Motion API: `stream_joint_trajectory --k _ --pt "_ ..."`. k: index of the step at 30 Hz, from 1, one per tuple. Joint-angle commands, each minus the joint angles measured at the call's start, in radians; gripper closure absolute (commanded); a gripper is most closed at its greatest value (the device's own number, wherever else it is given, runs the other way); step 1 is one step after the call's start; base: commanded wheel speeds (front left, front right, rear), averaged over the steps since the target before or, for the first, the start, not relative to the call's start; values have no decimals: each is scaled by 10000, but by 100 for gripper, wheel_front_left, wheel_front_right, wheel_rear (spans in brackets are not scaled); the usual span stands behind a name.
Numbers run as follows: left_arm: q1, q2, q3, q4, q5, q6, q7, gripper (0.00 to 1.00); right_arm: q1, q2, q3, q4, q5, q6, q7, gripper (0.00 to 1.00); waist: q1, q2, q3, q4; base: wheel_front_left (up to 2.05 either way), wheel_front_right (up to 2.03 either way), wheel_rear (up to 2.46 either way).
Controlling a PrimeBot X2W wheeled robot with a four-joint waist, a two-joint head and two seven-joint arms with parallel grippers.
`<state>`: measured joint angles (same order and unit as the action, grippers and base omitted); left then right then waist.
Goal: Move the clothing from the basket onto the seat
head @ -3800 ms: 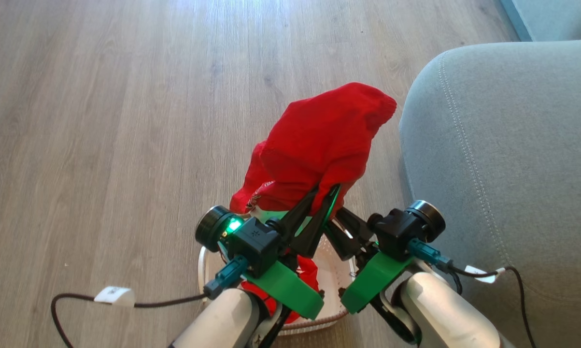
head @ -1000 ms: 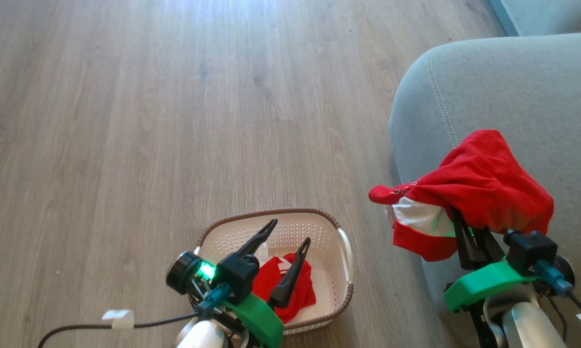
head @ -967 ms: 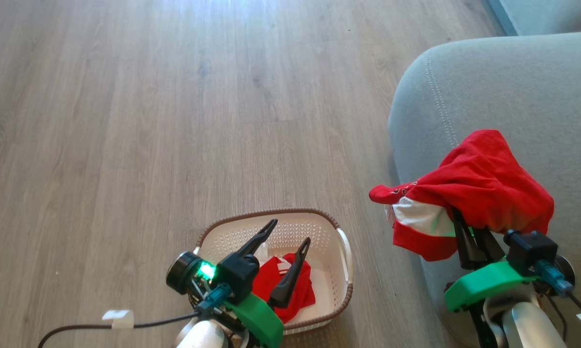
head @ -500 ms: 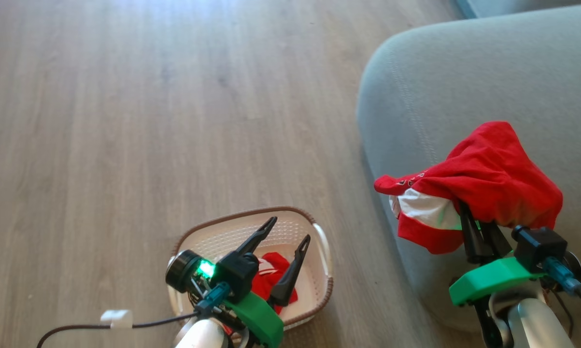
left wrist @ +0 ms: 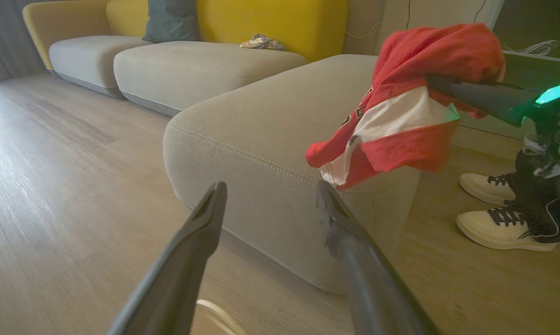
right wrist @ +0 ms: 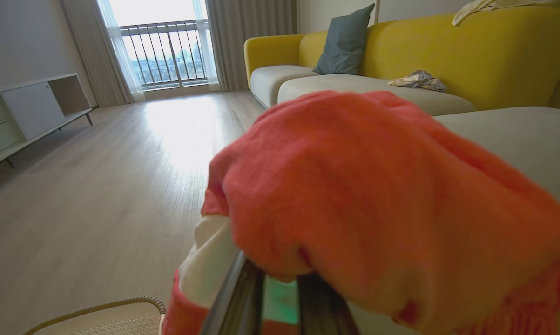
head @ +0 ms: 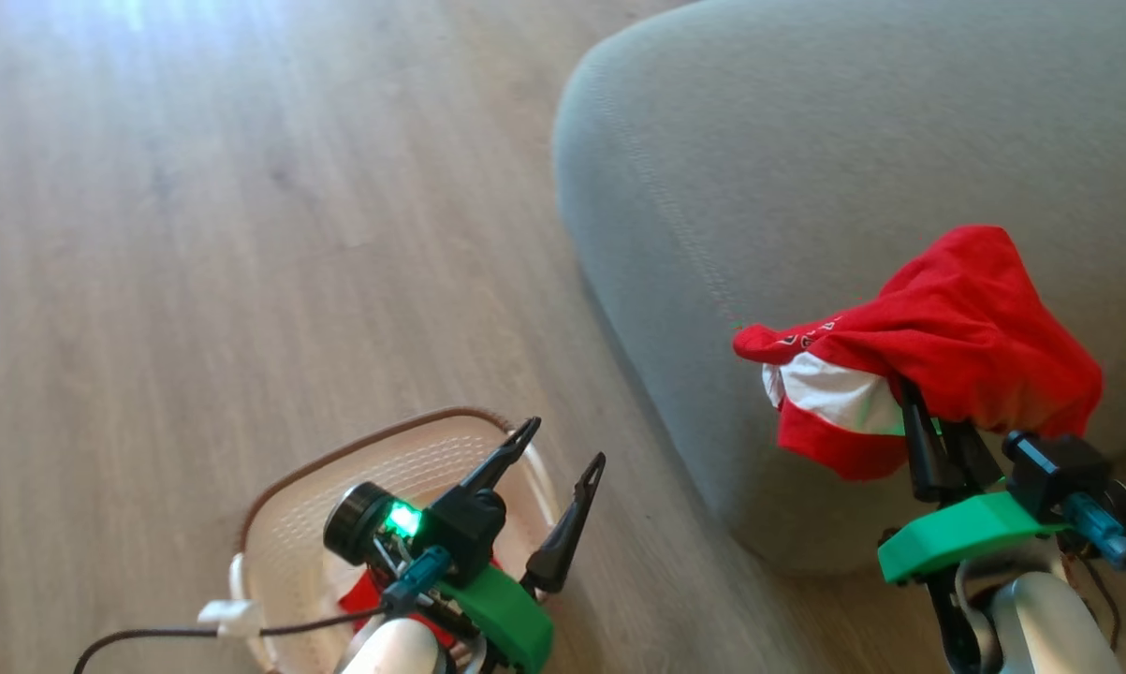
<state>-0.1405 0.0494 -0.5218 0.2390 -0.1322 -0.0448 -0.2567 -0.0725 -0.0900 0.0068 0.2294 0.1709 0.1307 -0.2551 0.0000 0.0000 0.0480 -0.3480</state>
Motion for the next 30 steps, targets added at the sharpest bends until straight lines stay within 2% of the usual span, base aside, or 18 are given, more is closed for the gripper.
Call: stream_joint_trajectory --k 1,9,21,30 --pt "-426 8 256 -400 38 77 -51 0 -459 -124 228 -398 -52 0 -67 100 0 0 160 -633 0 0 0" --pt "-625 8 194 -425 101 47 -51 0 -436 -77 104 -594 -28 0 -67 100 0 0 541 -1800 0 0 0" --pt "-1332 8 -109 5 303 -475 -51 0 256 314 -941 -1424 -71 0 -67 100 0 0 1062 -2053 0 0 0" --pt "-1515 8 -294 70 245 -565 -51 0 425 391 -1150 -1666 -56 0 -67 100 0 0 1164 -2081 0 0 0"
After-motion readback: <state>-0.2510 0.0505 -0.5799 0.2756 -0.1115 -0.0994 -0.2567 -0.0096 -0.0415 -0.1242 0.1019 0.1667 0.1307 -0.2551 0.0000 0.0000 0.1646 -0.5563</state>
